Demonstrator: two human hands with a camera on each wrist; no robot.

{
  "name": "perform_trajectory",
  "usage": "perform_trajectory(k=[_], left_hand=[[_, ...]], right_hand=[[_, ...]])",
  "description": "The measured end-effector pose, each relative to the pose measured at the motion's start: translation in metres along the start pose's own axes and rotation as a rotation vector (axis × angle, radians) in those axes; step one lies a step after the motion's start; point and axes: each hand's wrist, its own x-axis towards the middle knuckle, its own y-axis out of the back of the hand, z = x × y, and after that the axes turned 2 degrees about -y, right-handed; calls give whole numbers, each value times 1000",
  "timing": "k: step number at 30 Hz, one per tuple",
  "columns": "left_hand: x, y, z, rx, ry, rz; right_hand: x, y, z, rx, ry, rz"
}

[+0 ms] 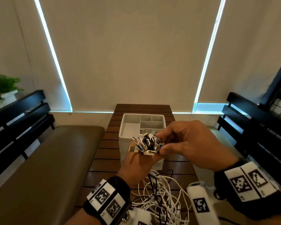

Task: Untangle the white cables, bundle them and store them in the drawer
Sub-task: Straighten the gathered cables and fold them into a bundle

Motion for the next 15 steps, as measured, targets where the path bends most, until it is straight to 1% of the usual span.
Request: perform_trajectory(k=[1,3,5,8,12,15], left_hand=[[0,0,-1,-9,9,3],[-1,1,0,-19,17,3],[-1,1,2,-8,28,-11],[-1,2,5,16,50,-8],[2,1,5,64,84,-49],[4,1,1,100,135,-69]], right_hand=[[1,-2,1,-34,14,13],[2,-3,2,-63,26,-13],[4,0,2,2,-4,-53],[12,3,4,130,-82,-20],[24,-4,8,-21,-132,-21],[28,-4,8,-21,-155,-31]])
